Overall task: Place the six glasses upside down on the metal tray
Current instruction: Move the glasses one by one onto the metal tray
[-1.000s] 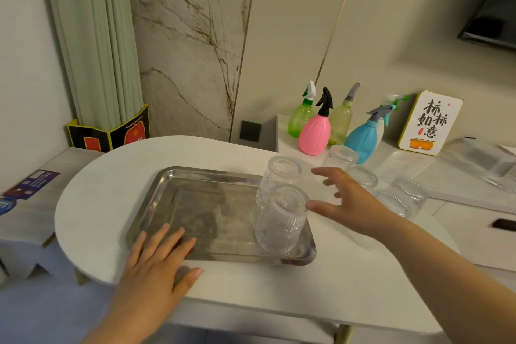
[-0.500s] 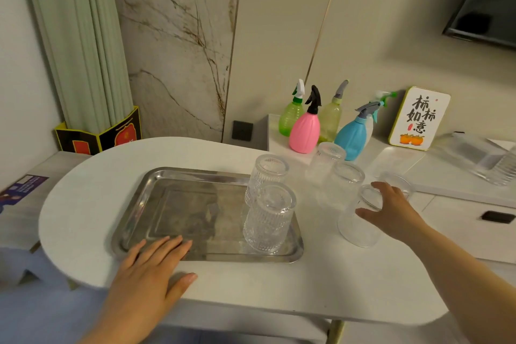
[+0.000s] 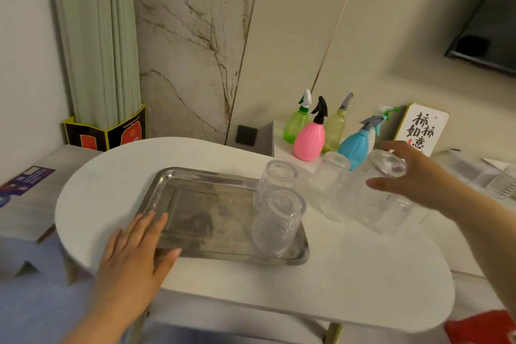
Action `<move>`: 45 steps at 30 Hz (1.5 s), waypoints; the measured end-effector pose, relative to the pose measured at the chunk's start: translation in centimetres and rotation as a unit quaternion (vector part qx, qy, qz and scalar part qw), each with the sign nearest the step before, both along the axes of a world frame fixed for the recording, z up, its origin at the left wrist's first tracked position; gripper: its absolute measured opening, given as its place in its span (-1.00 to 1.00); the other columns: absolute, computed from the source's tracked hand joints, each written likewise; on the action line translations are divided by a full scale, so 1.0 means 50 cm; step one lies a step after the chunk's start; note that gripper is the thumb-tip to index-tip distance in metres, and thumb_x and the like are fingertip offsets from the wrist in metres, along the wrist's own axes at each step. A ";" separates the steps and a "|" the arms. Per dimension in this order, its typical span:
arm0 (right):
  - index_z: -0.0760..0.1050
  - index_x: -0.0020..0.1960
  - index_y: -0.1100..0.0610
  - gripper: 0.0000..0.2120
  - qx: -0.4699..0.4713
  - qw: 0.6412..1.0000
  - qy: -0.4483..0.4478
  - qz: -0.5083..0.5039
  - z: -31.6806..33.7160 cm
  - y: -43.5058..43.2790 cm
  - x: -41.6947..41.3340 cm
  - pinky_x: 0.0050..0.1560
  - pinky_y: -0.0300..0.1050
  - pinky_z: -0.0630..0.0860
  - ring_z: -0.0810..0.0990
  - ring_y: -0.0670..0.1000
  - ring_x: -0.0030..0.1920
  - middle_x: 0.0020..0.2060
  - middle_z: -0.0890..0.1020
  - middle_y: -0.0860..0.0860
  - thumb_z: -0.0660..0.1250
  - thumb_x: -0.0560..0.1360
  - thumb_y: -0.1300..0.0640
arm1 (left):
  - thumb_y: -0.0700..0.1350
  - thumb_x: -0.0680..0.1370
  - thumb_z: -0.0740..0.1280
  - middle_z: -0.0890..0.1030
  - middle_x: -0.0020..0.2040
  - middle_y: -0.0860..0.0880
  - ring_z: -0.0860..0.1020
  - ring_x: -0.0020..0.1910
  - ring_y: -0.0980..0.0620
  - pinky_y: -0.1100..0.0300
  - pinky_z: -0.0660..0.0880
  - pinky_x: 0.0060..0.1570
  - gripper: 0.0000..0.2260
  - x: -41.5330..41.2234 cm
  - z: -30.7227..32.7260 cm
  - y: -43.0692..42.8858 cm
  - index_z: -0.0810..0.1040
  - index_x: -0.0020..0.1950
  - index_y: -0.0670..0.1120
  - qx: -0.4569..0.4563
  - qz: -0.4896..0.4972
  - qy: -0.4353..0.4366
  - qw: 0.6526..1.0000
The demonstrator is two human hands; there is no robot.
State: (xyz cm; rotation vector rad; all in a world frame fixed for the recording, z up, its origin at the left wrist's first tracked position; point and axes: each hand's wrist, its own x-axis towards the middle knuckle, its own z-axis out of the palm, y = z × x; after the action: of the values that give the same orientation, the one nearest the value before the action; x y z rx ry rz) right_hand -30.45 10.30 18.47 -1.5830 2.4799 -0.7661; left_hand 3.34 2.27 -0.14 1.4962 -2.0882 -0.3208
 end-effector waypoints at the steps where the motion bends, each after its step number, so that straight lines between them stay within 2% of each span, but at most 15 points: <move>1: 0.29 0.29 0.02 -0.35 -0.015 1.000 -0.002 0.015 0.019 -0.009 0.014 0.05 -0.10 0.29 0.40 0.07 0.10 0.20 0.42 0.09 0.48 0.27 0.14 | 0.22 0.51 0.12 0.23 0.47 -0.11 0.15 0.46 -0.08 -0.02 0.00 0.43 -0.42 0.006 0.000 -0.002 0.14 0.43 -0.05 0.017 0.014 -0.001 1.000; 3: 0.30 0.27 0.00 -0.37 -0.036 0.998 -0.011 0.043 0.047 -0.033 0.045 0.04 -0.13 0.27 0.38 0.01 0.05 0.10 0.41 0.02 0.48 0.27 0.12 | 0.13 0.52 0.17 0.11 0.51 -0.06 0.05 0.49 -0.03 0.04 -0.06 0.44 -0.40 0.014 -0.003 -0.009 0.00 0.46 -0.02 0.046 0.026 -0.022 0.998; 5: 0.30 0.27 -0.02 -0.37 -0.049 0.996 -0.019 0.065 0.060 -0.067 0.080 0.00 -0.13 0.29 0.39 0.01 0.02 0.05 0.39 -0.02 0.48 0.27 0.11 | 0.17 0.53 0.11 0.03 0.53 -0.03 -0.01 0.49 0.01 0.09 -0.08 0.44 -0.39 0.017 -0.010 -0.016 -0.08 0.46 -0.01 0.065 0.031 -0.048 0.996; 11: 0.27 0.29 -0.04 -0.35 -0.057 0.988 -0.050 0.136 0.029 -0.187 0.178 0.02 -0.12 0.31 0.36 -0.04 0.05 0.05 0.35 -0.06 0.47 0.27 0.03 | 0.22 0.53 0.03 -0.06 0.53 0.03 -0.09 0.49 0.07 0.06 -0.17 0.45 -0.39 0.016 -0.024 -0.027 -0.14 0.46 0.03 0.087 0.033 -0.075 0.993; 14: 0.25 0.30 -0.01 -0.32 -0.003 0.982 -0.043 0.184 -0.023 -0.255 0.241 0.03 -0.15 0.31 0.34 -0.07 0.10 0.16 0.36 -0.01 0.48 0.27 0.07 | 0.24 0.52 0.03 -0.05 0.53 0.04 -0.10 0.49 0.09 0.07 -0.21 0.44 -0.39 0.028 -0.034 -0.032 -0.11 0.46 0.04 0.085 0.034 -0.067 0.994; 17: 0.22 0.34 0.02 -0.29 0.050 0.975 -0.004 0.217 -0.063 -0.287 0.269 0.09 -0.18 0.30 0.36 0.03 0.24 0.33 0.31 0.08 0.47 0.27 0.07 | 0.29 0.50 -0.02 -0.05 0.53 0.05 -0.10 0.49 0.10 0.09 -0.25 0.42 -0.39 0.018 -0.031 -0.030 -0.07 0.46 0.05 0.068 0.024 -0.052 0.996; 19: 0.19 0.36 0.03 -0.28 0.090 0.968 0.018 0.231 -0.092 -0.304 0.288 0.04 -0.20 0.31 0.40 0.05 0.16 0.34 0.27 0.11 0.46 0.29 0.07 | 0.27 0.51 0.02 -0.07 0.53 0.05 -0.13 0.49 0.11 0.08 -0.26 0.43 -0.40 0.019 -0.033 -0.032 -0.07 0.46 0.05 0.077 0.022 -0.044 0.996; 21: 0.17 0.36 0.04 -0.28 0.118 0.963 0.035 0.238 -0.118 -0.314 0.303 0.01 -0.17 0.35 0.41 0.05 0.10 0.32 0.26 0.13 0.44 0.31 0.07 | 0.25 0.51 0.04 -0.08 0.53 0.05 -0.15 0.48 0.10 0.07 -0.26 0.43 -0.40 0.019 -0.035 -0.035 -0.08 0.46 0.06 0.083 0.016 -0.040 0.996; 25: 0.14 0.37 0.06 -0.28 0.150 0.962 0.044 0.224 -0.152 -0.331 0.309 0.19 -0.03 0.37 0.38 0.17 0.25 0.36 0.21 0.14 0.43 0.33 0.08 | 0.25 0.51 0.04 -0.08 0.53 0.03 -0.17 0.49 0.08 0.06 -0.26 0.43 -0.39 0.019 -0.035 -0.034 -0.06 0.46 0.05 0.081 0.014 -0.040 0.996; 34: 0.10 0.39 0.05 -0.29 0.167 0.962 0.058 0.209 -0.170 -0.337 0.298 0.15 -0.05 0.36 0.38 0.17 0.26 0.38 0.20 0.13 0.39 0.36 0.04 | 0.24 0.52 0.02 -0.12 0.53 0.01 -0.21 0.48 0.05 0.04 -0.28 0.43 -0.42 0.016 -0.031 -0.031 -0.05 0.46 0.06 0.079 0.009 -0.050 0.996; 38: 0.08 0.40 0.06 -0.25 0.167 0.959 0.073 0.216 -0.164 -0.333 0.287 0.28 0.03 0.31 0.30 0.17 0.34 0.41 0.18 0.13 0.39 0.35 -0.01 | 0.25 0.52 0.01 -0.11 0.53 0.02 -0.21 0.48 0.06 0.04 -0.29 0.42 -0.43 0.013 -0.020 -0.028 -0.05 0.46 0.07 0.065 0.004 -0.056 0.996; 40: 0.10 0.40 0.06 -0.26 0.143 0.964 0.070 0.212 -0.150 -0.327 0.273 0.33 0.07 0.28 0.26 0.17 0.36 0.42 0.19 0.13 0.39 0.35 -0.05 | 0.29 0.49 -0.04 -0.04 0.53 0.01 -0.15 0.49 0.06 0.07 -0.27 0.42 -0.41 0.009 -0.015 -0.023 0.03 0.45 0.06 0.036 -0.019 -0.039 0.998; 42: 0.13 0.39 0.07 -0.30 0.105 0.970 0.087 0.199 -0.131 -0.312 0.246 0.32 0.06 0.27 0.26 0.16 0.36 0.41 0.22 0.12 0.36 0.36 -0.07 | 0.25 0.41 -0.07 0.24 0.47 -0.06 0.12 0.47 -0.01 0.18 -0.17 0.40 -0.38 0.002 0.000 -0.013 0.30 0.37 -0.01 0.005 -0.060 -0.018 0.998; 44: 0.18 0.37 0.07 -0.37 0.057 0.978 0.095 0.177 -0.112 -0.294 0.210 0.30 0.04 0.28 0.29 0.14 0.34 0.40 0.26 0.12 0.34 0.39 -0.05 | 0.12 0.39 0.03 0.56 0.23 -0.13 0.48 0.25 -0.16 0.27 -0.09 0.31 -0.49 -0.009 0.015 -0.003 0.56 0.14 -0.09 -0.008 -0.097 -0.035 0.995; 45: 0.22 0.35 0.07 -0.41 0.028 0.983 0.091 0.157 -0.104 -0.282 0.187 0.28 0.03 0.30 0.31 0.13 0.33 0.38 0.29 0.11 0.34 0.40 -0.03 | 0.09 0.39 0.07 0.63 0.13 -0.13 0.56 0.14 -0.20 0.31 -0.07 0.27 -0.54 -0.016 0.018 0.001 0.61 0.06 -0.10 -0.020 -0.107 -0.043 0.993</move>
State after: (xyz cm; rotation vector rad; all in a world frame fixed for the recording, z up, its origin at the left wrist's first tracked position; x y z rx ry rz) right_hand -21.10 -3.79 13.25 -2.0368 2.2541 -0.5205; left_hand 2.54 2.30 0.76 1.2846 -2.3156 -0.2974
